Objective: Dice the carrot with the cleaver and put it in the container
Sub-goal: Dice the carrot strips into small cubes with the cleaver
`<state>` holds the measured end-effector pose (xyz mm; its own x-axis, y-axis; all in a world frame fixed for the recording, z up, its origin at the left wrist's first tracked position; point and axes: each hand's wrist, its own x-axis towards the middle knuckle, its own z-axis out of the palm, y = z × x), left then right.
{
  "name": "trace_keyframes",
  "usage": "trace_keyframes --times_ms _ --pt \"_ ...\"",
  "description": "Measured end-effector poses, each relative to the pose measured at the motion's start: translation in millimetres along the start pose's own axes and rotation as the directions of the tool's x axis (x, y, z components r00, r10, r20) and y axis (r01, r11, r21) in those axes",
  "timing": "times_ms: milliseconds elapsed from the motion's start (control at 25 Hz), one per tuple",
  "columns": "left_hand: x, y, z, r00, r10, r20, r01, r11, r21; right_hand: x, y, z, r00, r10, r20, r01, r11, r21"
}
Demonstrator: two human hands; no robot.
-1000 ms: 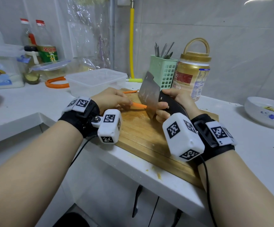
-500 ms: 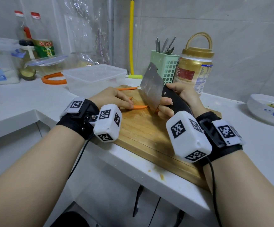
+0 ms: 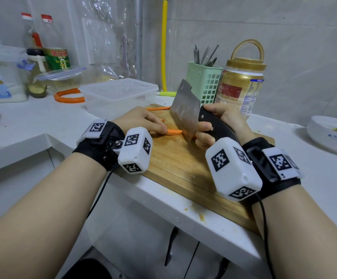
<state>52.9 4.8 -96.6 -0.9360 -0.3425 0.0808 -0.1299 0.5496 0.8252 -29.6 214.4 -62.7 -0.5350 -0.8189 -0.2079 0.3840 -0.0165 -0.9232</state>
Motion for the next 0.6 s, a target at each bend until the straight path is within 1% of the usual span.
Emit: trace_keyframes --times_ms 200,400,600 --pt "2 -2 -1 1.000 0.018 0.009 -0.018 1.000 0.008 0 0 3 1.000 -0.015 -0.025 0.015 1.000 0.005" --pt "4 -5 -1 0.999 0.036 0.013 -0.036 0.999 0.024 4 0 12 0.996 -0.023 -0.088 0.022 1.000 -0.011" --pt "5 -5 -1 0.999 0.040 0.013 -0.040 0.999 0.027 10 -3 16 0.994 0.012 -0.105 -0.018 0.998 -0.052"
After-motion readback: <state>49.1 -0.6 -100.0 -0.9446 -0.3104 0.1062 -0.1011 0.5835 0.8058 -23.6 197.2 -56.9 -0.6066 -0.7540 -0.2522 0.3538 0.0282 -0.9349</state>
